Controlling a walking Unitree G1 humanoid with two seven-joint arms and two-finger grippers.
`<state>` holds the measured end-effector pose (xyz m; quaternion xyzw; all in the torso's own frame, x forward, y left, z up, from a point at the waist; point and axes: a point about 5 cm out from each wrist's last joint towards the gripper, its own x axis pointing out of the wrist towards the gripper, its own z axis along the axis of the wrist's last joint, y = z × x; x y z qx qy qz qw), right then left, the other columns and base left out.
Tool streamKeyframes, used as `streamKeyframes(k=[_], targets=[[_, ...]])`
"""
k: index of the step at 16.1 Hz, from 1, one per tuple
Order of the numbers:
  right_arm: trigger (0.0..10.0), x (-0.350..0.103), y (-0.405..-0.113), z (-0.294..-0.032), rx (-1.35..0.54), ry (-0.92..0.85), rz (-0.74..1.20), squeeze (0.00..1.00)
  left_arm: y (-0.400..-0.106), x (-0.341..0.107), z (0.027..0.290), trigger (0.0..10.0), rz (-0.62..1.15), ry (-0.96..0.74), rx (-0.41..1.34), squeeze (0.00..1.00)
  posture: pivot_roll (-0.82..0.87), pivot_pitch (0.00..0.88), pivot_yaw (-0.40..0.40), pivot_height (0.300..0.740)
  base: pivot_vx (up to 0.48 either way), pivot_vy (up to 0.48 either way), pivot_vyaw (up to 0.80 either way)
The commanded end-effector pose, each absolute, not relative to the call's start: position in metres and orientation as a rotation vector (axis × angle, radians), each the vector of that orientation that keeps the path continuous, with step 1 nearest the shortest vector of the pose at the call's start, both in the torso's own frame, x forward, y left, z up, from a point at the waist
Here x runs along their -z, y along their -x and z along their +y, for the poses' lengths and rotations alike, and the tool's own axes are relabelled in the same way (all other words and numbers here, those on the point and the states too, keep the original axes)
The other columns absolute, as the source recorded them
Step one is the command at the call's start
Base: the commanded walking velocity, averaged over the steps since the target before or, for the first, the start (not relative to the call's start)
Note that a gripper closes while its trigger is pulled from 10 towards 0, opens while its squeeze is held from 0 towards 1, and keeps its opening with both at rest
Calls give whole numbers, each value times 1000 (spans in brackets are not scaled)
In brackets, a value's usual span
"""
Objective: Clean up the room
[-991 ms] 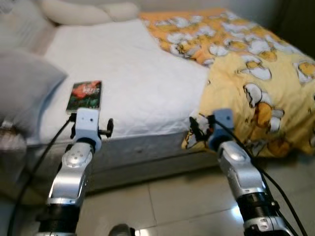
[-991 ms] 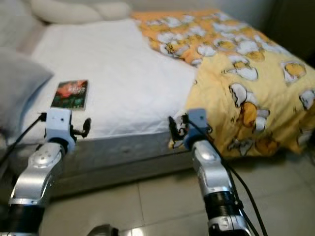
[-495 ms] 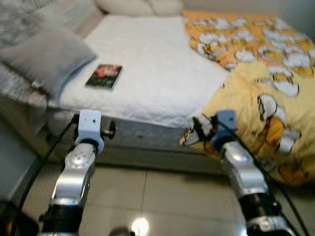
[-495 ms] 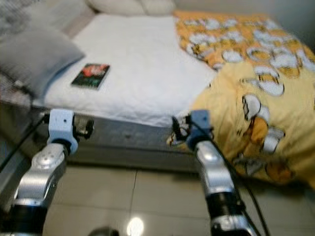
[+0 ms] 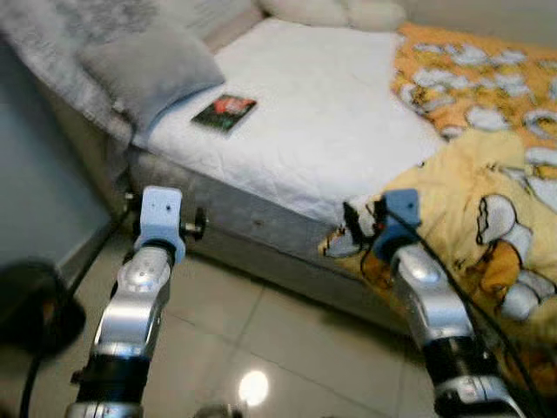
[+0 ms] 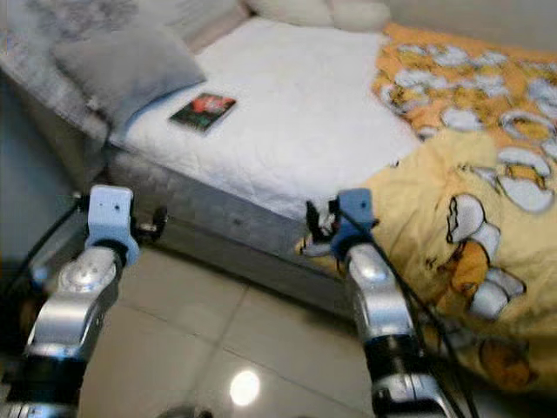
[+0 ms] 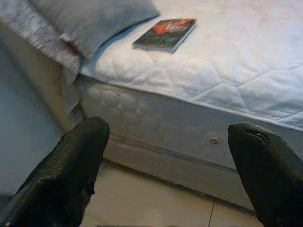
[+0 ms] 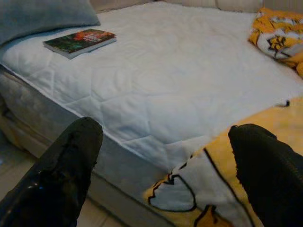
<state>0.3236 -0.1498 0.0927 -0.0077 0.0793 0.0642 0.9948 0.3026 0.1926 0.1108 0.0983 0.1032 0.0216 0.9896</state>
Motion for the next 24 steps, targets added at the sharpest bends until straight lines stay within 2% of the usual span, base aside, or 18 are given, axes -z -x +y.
streamKeyframes(k=[1,4,5,6,7,8,17,24], targets=[[10000,-94,-326,-146,-112,-8,152,0,-304,-110,195,10000,212,-212,-52,1000,-35,0,-2,740,0,-480,0],[10000,-96,-327,-145,-128,-7,147,0,-304,-108,198,10000,231,-168,-65,980,-38,0,-1,740,0,0,0],[10000,-95,-327,-145,-125,-6,150,0,-304,-108,198,10000,230,-171,-65,918,-38,0,-1,740,0,0,0],[10000,-95,-327,-146,-124,-6,150,0,-304,-108,198,10000,231,-179,-64,431,-38,0,-1,740,0,0,0],[10000,-95,-327,-146,-123,-7,149,0,-304,-107,199,10000,233,-182,-68,129,-37,0,-1,740,0,0,0],[10000,-95,-327,-145,-125,-10,149,0,-304,-107,201,10000,238,-182,-80,0,-37,0,-1,740,0,0,0],[10000,-93,-327,-143,-132,-29,161,0,-304,-110,188,10000,207,-143,9,0,-31,0,-8,740,0,0,0],[10000,-93,-328,-142,-133,-19,167,0,-305,-111,190,10000,210,-141,9,0,-32,0,-6,740,344,0,0]])
